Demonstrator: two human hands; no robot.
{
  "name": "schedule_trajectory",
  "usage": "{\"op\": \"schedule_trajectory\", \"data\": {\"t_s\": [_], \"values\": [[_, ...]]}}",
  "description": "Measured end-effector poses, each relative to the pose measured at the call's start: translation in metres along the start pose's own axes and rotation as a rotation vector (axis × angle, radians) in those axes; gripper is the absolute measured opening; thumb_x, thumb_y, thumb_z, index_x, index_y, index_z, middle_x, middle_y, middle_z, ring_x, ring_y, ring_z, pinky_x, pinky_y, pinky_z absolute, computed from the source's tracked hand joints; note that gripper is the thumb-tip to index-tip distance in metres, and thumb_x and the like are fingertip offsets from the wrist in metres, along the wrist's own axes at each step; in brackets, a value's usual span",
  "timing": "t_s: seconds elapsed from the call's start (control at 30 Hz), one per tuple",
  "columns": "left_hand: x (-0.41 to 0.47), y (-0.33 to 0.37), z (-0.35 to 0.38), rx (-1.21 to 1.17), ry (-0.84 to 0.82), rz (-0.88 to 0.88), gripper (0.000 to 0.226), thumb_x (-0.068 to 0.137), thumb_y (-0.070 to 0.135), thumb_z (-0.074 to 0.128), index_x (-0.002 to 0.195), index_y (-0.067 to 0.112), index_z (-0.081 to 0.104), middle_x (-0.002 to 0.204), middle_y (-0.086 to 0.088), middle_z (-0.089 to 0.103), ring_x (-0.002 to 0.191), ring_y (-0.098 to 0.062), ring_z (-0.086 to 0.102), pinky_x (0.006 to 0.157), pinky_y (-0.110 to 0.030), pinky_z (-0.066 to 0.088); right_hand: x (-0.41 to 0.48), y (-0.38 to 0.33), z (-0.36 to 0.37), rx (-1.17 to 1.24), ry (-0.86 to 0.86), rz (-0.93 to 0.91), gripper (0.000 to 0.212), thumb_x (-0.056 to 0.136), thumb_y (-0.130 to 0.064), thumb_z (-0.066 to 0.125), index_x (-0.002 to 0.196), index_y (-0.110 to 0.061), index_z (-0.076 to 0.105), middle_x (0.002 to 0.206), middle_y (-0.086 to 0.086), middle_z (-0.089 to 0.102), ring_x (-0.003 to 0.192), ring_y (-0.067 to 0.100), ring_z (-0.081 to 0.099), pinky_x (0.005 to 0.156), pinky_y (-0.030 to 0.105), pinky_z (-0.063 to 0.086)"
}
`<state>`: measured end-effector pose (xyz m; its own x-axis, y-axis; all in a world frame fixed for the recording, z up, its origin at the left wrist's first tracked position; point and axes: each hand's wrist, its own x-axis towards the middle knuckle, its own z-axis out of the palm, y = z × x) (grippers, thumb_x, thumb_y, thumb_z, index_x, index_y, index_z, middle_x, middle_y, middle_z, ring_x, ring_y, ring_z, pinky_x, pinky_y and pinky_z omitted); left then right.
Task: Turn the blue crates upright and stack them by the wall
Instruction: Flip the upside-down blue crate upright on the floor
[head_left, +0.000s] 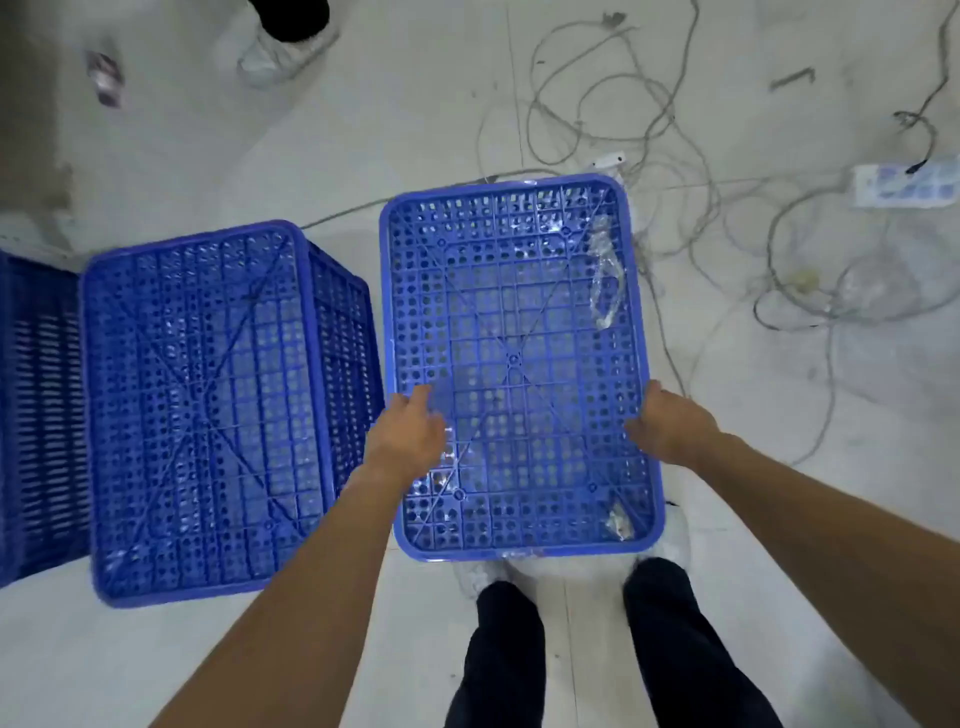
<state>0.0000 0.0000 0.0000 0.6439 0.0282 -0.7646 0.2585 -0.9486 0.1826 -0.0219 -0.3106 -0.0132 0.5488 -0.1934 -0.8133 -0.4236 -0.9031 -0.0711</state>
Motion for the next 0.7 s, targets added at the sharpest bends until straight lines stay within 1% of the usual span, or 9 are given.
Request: {"op": "schedule_trajectory", "data": {"t_s": [0.13,0.2,0.23,0.33,0.4,0.5,0.53,0.6,0.7], "values": [[0.038,-0.038,0.029,0.055,0.026,-0.164,0.061,0.105,0.025,0.039,0.157,0.015,0.009,0.161,-0.016,0.015,0.135,-0.038,0.040,0.100,-0.051,0.045,0.030,-0.005,0.031,0.038,0.146,0.089,0.054,0.099,-0.027,0.051,0.139,0.000,0.027,0.137,0.020,0.041,0.113,0.040,0.055,0.077,0.040,0.040],[0.048,-0.049,0.045,0.042,0.000,-0.208,0.067,0.105,0.024,0.039,0.158,0.014,-0.001,0.163,-0.015,0.009,0.139,-0.038,0.036,0.102,-0.050,0.044,0.042,-0.004,0.042,0.036,0.233,0.088,0.051,0.098,-0.025,0.051,0.137,-0.001,0.029,0.135,0.019,0.038,0.115,0.040,0.051,0.081,0.043,0.043],[0.050,-0.052,0.051,0.027,-0.013,-0.214,0.070,0.105,0.024,0.040,0.158,0.015,-0.004,0.164,-0.014,0.008,0.137,-0.037,0.039,0.099,-0.048,0.045,0.045,-0.003,0.045,0.042,0.270,0.083,0.051,0.097,-0.024,0.052,0.137,-0.001,0.030,0.134,0.018,0.038,0.117,0.038,0.048,0.085,0.045,0.044],[0.055,-0.060,0.063,-0.022,-0.023,-0.232,0.073,0.105,0.026,0.040,0.158,0.022,-0.009,0.165,-0.012,0.009,0.116,-0.036,0.057,0.079,-0.044,0.049,0.058,0.000,0.054,0.043,0.301,0.073,0.055,0.095,-0.019,0.055,0.140,0.001,0.030,0.135,0.019,0.036,0.121,0.037,0.043,0.089,0.046,0.044],[0.053,-0.060,0.067,-0.053,-0.008,-0.245,0.073,0.105,0.026,0.040,0.158,0.026,-0.009,0.165,-0.012,0.009,0.100,-0.034,0.063,0.072,-0.043,0.051,0.061,-0.001,0.056,0.056,0.321,0.091,0.053,0.094,-0.015,0.056,0.137,0.002,0.032,0.134,0.020,0.036,0.120,0.037,0.044,0.087,0.045,0.045],[0.054,-0.063,0.071,-0.102,0.029,-0.222,0.072,0.104,0.024,0.041,0.158,0.029,-0.007,0.160,-0.016,0.021,0.082,-0.031,0.064,0.063,-0.040,0.050,0.065,0.002,0.054,0.137,0.398,0.121,0.048,0.092,-0.010,0.056,0.133,0.004,0.036,0.132,0.023,0.038,0.119,0.041,0.046,0.086,0.046,0.044],[0.056,-0.064,0.071,-0.106,0.048,-0.222,0.072,0.104,0.023,0.041,0.157,0.030,-0.006,0.156,-0.019,0.028,0.075,-0.030,0.062,0.059,-0.039,0.048,0.067,0.004,0.053,0.175,0.388,0.133,0.049,0.092,-0.011,0.055,0.135,0.004,0.034,0.133,0.024,0.039,0.119,0.042,0.047,0.088,0.047,0.044],[0.062,-0.066,0.070,-0.099,0.048,-0.218,0.073,0.104,0.023,0.041,0.157,0.031,-0.008,0.148,-0.024,0.039,0.061,-0.025,0.055,0.050,-0.035,0.042,0.069,0.006,0.053,0.212,0.285,0.174,0.054,0.095,-0.014,0.052,0.141,0.001,0.030,0.137,0.023,0.042,0.120,0.043,0.050,0.089,0.046,0.043],[0.067,-0.064,0.069,-0.117,0.026,-0.244,0.076,0.104,0.019,0.041,0.156,0.034,-0.012,0.153,-0.025,0.031,0.054,-0.023,0.049,0.047,-0.033,0.038,0.069,0.018,0.063,0.196,0.183,0.181,0.051,0.095,-0.014,0.053,0.139,0.000,0.033,0.136,0.023,0.047,0.114,0.043,0.054,0.084,0.042,0.043]]}}
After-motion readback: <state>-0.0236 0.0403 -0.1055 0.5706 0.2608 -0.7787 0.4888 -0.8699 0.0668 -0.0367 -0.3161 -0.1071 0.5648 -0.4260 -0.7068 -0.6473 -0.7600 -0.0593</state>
